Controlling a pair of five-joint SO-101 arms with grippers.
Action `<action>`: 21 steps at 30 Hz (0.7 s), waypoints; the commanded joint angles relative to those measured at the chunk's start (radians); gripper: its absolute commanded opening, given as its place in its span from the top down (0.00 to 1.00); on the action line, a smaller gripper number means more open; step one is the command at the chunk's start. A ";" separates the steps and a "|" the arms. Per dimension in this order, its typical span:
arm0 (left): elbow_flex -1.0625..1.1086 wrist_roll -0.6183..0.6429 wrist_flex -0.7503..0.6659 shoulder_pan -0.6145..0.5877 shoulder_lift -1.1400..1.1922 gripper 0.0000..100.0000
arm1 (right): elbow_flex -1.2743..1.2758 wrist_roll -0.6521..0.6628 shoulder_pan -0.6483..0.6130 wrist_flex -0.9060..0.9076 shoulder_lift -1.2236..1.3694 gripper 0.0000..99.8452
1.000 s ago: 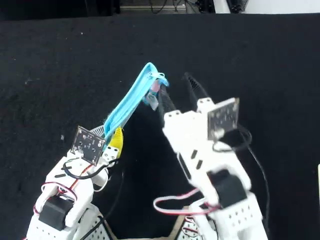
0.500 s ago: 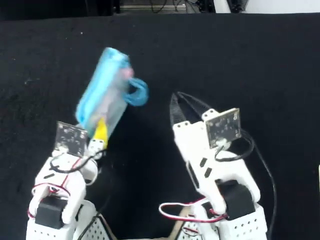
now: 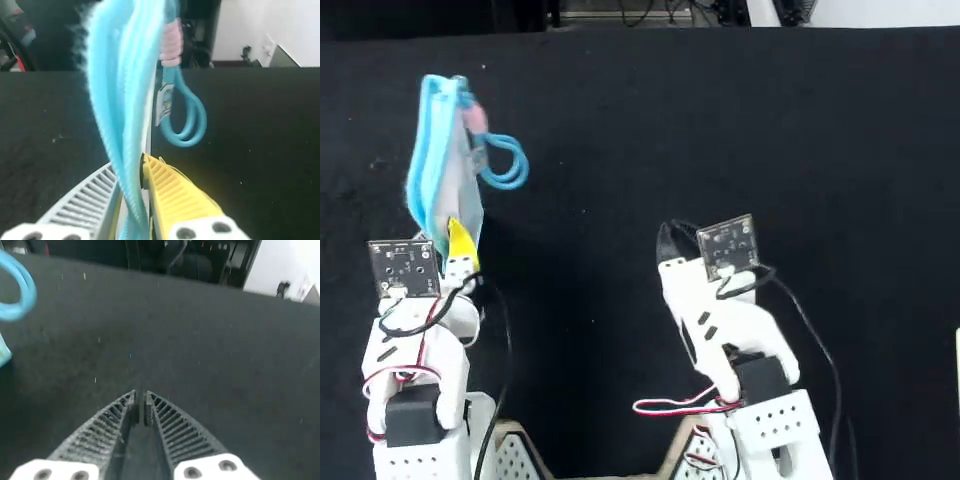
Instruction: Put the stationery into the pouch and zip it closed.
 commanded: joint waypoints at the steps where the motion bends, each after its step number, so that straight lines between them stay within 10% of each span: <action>1: -0.051 -0.003 -0.068 -0.019 -0.006 0.97 | 0.027 0.009 -0.006 -0.064 -0.024 0.99; 21: 0.050 -0.006 -0.338 -0.015 0.005 0.97 | 0.137 0.015 -0.006 -0.166 -0.024 0.99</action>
